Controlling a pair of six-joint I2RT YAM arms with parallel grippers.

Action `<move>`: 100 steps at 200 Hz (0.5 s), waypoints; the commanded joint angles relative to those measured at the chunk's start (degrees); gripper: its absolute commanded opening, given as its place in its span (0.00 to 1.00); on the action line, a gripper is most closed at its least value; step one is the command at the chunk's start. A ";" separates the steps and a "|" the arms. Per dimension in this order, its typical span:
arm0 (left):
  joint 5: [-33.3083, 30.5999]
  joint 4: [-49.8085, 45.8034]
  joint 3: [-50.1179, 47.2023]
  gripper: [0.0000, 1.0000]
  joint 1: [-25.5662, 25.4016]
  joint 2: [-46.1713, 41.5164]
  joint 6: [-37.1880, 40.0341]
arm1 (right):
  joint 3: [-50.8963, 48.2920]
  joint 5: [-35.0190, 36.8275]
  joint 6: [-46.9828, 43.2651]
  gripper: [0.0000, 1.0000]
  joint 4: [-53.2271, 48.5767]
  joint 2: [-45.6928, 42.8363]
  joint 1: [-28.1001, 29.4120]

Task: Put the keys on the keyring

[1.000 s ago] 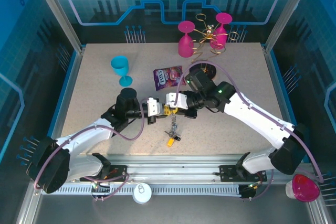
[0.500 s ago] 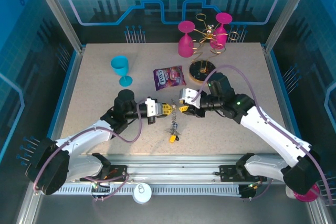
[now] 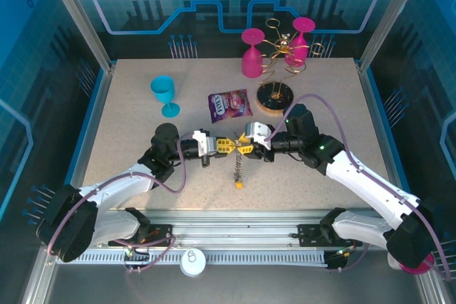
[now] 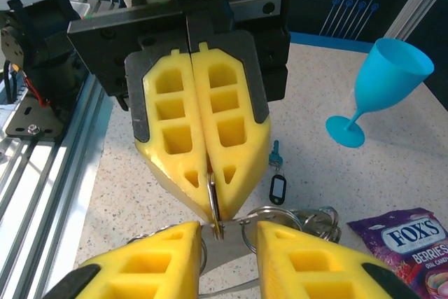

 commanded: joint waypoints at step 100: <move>0.90 -4.35 1.60 0.00 -0.36 -0.05 2.85 | 1.21 -2.11 -1.19 0.00 -0.47 1.53 0.25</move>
